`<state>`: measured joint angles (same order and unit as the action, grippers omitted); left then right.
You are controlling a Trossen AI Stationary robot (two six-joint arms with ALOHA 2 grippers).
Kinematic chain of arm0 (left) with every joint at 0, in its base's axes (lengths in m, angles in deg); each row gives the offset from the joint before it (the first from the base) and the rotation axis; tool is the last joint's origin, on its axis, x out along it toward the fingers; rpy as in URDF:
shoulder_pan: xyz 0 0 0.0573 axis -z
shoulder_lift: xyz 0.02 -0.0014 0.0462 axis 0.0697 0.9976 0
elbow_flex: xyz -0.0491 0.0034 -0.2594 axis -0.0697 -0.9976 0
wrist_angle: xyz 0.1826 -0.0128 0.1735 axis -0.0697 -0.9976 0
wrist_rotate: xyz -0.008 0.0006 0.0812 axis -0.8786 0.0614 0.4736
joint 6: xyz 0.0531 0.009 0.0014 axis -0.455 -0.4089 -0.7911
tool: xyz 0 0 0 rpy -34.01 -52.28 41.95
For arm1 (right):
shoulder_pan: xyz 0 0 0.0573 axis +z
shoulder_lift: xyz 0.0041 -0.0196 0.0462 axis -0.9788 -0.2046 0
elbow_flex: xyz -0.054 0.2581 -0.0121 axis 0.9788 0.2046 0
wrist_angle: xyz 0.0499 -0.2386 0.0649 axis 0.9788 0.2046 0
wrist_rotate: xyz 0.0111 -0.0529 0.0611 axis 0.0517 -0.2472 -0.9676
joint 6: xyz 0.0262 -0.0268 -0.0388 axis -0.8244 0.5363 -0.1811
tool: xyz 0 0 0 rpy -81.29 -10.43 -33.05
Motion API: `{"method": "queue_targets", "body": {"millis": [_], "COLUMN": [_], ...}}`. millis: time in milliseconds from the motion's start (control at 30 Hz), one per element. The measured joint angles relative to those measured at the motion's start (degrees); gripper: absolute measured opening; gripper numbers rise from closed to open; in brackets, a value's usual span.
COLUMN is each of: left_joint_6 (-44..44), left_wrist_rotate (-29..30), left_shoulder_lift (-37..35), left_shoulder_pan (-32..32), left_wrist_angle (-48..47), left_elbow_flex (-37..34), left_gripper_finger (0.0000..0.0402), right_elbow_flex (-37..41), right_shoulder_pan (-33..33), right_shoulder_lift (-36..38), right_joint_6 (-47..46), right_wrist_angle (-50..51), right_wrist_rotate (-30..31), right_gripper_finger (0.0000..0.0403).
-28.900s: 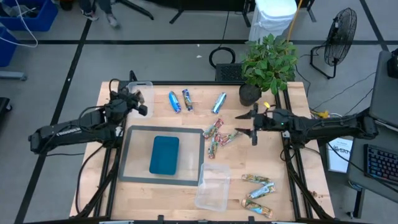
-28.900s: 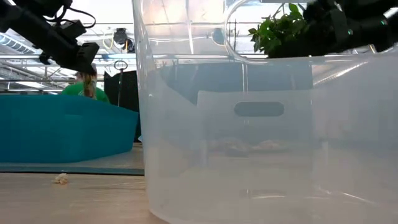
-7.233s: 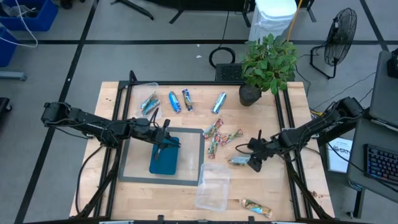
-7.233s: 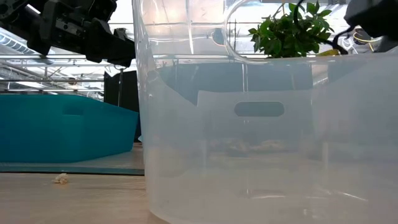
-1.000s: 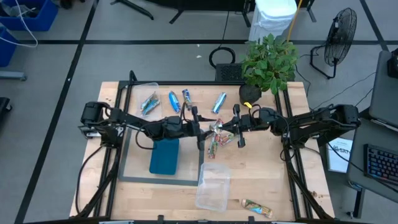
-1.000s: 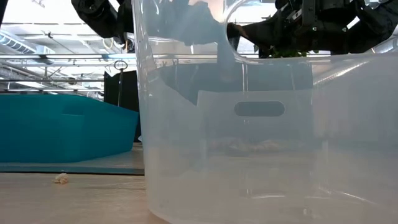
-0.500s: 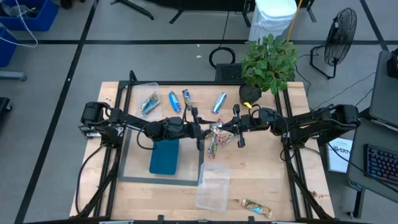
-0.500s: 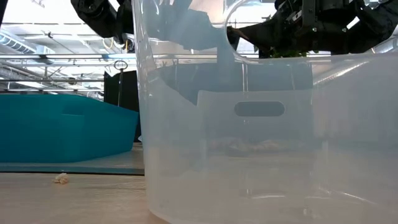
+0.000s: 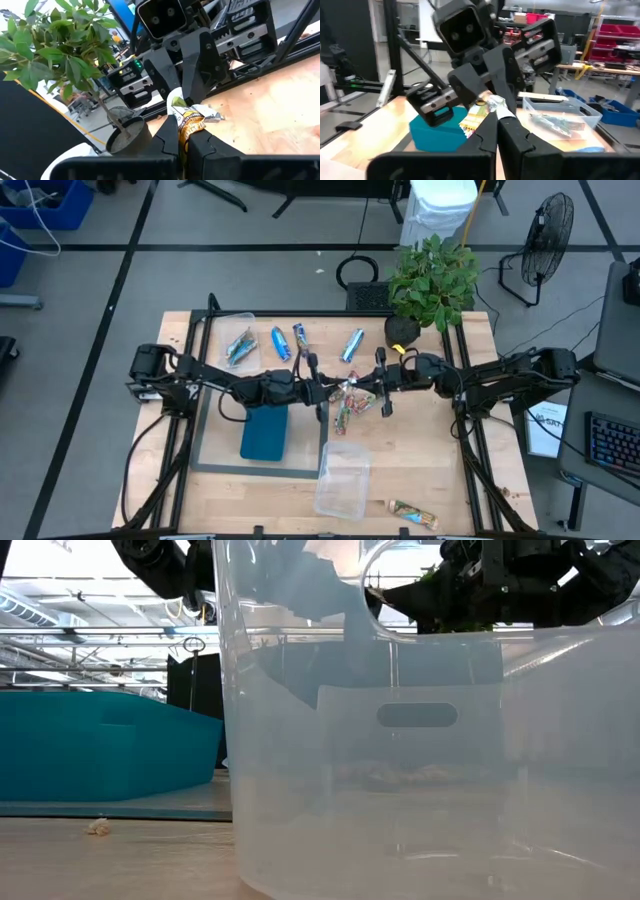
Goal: Pick and place Granola Bars by type
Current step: Put the yellow granola bar into the top transparent bin
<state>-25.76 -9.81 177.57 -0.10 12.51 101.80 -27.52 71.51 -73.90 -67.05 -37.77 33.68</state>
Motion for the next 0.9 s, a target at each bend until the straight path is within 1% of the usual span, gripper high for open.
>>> {"method": "queue_targets", "body": {"millis": [100,233,333,433,533,600,767,900], "left_joint_6": [0.0,0.3,1.8,3.9,5.2,6.1,8.6,10.4], "left_wrist_rotate": [0.3,0.4,0.3,0.6,2.2,3.8,9.2,13.3], "left_shoulder_lift": [-1.5,-5.3,-9.3,-13.7,-19.1,-23.5,-35.4,-44.3], "left_shoulder_pan": [0.0,0.3,0.3,0.1,-0.1,-0.3,-0.3,-0.3], "left_wrist_angle": [-1.3,-7.5,-12.1,-12.7,-11.0,-9.2,-5.1,-4.3], "left_elbow_flex": [0.0,0.0,-1.0,-4.8,-10.7,-15.3,-26.0,-31.8], "left_gripper_finger": [0.0005,0.0004,0.0004,0.0004,0.0004,0.0004,0.0004,0.0004], "right_elbow_flex": [0.0,0.0,0.8,2.3,4.5,6.4,11.9,16.0], "right_shoulder_pan": [0.0,0.0,-0.1,-0.1,-0.1,-0.1,-0.1,-0.1], "right_shoulder_lift": [0.0,1.6,4.9,10.6,17.4,21.6,31.4,38.1], "right_joint_6": [0.5,0.5,0.3,0.2,0.2,0.0,-1.9,-3.5], "right_wrist_angle": [1.6,5.9,9.0,13.1,17.5,18.4,19.1,19.6], "right_wrist_rotate": [0.0,0.1,0.9,5.1,9.4,10.8,10.8,10.8], "right_gripper_finger": [0.0033,0.0094,0.0137,0.0163,0.017,0.0169,0.0158,0.0152]}}
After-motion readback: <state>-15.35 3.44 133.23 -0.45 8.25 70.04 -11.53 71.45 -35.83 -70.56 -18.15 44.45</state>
